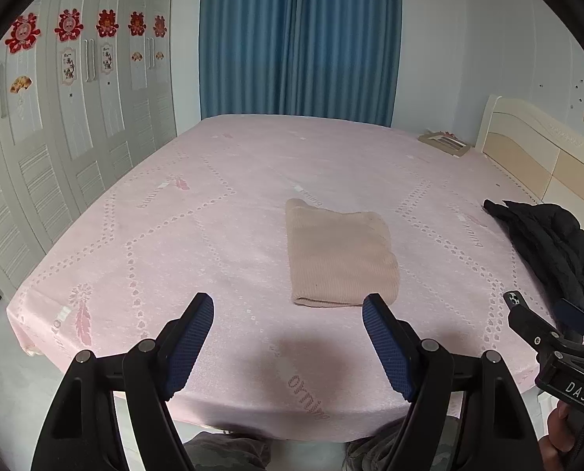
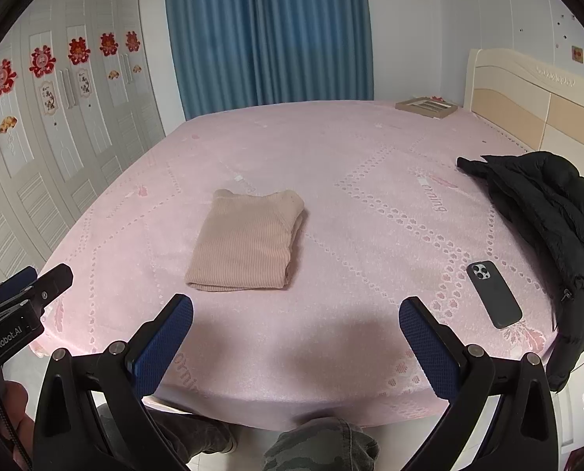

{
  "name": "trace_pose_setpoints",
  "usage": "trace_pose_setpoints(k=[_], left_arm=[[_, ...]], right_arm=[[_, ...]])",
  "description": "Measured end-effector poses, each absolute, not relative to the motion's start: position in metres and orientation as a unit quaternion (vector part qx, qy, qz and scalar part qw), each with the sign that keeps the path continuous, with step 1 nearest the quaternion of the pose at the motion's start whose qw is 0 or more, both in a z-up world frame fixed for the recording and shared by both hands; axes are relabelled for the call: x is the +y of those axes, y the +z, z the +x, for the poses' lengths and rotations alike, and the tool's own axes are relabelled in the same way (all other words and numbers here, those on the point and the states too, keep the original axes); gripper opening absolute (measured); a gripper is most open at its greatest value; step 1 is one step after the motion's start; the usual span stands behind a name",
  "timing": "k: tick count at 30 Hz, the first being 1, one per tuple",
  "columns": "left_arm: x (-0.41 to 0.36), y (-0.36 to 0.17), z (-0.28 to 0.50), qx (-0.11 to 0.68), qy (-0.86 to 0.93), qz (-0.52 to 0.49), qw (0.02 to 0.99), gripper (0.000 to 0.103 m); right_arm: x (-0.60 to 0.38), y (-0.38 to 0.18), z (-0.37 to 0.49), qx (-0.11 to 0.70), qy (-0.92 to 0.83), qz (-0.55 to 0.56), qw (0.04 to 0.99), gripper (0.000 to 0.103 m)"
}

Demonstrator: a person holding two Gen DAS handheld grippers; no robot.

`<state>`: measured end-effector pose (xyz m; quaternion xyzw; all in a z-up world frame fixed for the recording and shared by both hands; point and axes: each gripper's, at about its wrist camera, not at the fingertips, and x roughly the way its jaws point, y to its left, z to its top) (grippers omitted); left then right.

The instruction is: Fold small clothes

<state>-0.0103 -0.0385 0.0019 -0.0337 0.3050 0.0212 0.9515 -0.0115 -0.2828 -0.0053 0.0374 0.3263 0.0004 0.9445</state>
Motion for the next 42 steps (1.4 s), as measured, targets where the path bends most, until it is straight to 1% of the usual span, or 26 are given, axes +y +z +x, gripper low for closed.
trace_pose_setpoints(k=[42], left_arm=[[-0.027, 0.006, -0.017, 0.297, 0.023, -0.04, 0.954, 0.077]], right_arm=[[-0.274, 0.005, -0.012, 0.323, 0.002, 0.031, 0.946, 0.103]])
